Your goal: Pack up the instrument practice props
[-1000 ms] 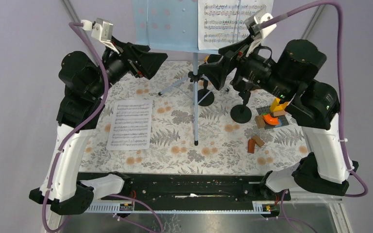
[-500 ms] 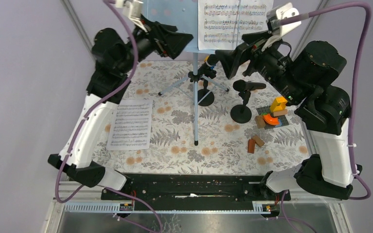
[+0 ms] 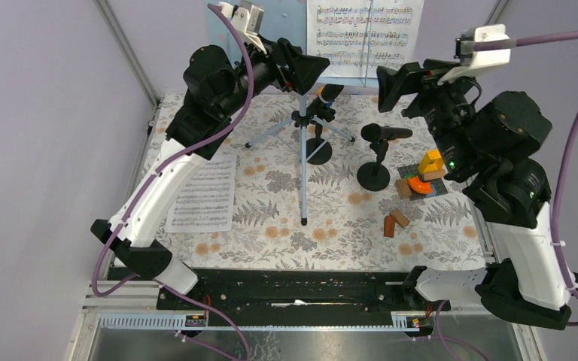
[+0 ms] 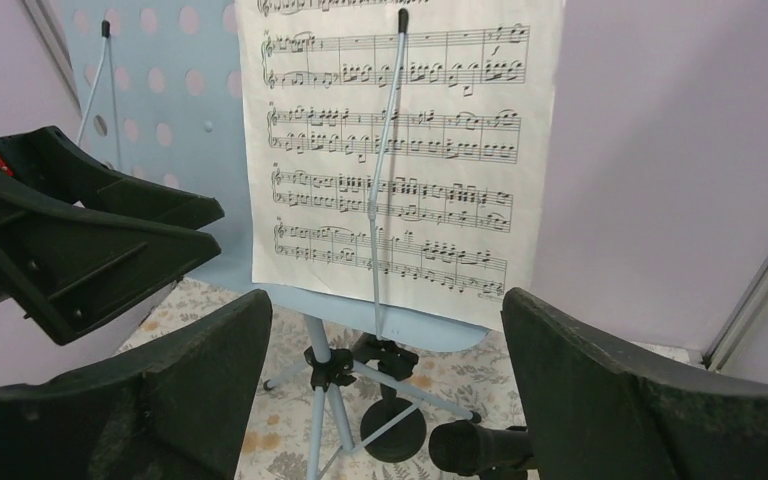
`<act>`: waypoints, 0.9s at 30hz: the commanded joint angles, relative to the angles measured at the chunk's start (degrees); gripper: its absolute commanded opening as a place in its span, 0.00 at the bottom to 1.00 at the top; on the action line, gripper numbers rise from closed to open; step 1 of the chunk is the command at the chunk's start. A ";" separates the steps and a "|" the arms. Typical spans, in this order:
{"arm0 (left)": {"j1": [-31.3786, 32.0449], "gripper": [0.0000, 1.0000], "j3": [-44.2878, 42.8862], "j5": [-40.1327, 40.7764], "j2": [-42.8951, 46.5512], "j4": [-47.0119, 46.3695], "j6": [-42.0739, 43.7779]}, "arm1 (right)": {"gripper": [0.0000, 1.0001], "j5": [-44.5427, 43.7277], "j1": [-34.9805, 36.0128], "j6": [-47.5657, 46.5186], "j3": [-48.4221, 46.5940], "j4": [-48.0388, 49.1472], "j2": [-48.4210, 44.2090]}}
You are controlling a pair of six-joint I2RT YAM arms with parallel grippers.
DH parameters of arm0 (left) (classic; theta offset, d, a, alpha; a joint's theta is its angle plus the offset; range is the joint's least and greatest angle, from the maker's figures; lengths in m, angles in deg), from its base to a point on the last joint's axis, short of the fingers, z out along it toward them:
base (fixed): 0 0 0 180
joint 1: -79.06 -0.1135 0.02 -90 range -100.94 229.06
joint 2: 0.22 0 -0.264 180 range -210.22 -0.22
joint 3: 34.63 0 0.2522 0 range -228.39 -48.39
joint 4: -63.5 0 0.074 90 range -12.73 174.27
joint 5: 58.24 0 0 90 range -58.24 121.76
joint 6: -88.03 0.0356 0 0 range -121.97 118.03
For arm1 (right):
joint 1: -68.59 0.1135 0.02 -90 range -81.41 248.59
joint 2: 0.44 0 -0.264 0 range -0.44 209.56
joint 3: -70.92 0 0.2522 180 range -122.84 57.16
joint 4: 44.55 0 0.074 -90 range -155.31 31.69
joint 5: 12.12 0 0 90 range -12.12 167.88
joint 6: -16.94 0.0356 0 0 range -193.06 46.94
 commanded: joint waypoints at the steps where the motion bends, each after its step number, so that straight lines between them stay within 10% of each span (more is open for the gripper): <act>1: 0.11 0.94 -2.50 4.99 0.06 -3.98 1.70 | 0.92 -2.01 -0.20 -1.25 2.05 5.59 -1.80; 27: -5.67 0.94 -12.21 -7.92 -8.46 2.51 0.09 | 0.90 7.39 -0.18 5.95 8.65 3.24 -3.29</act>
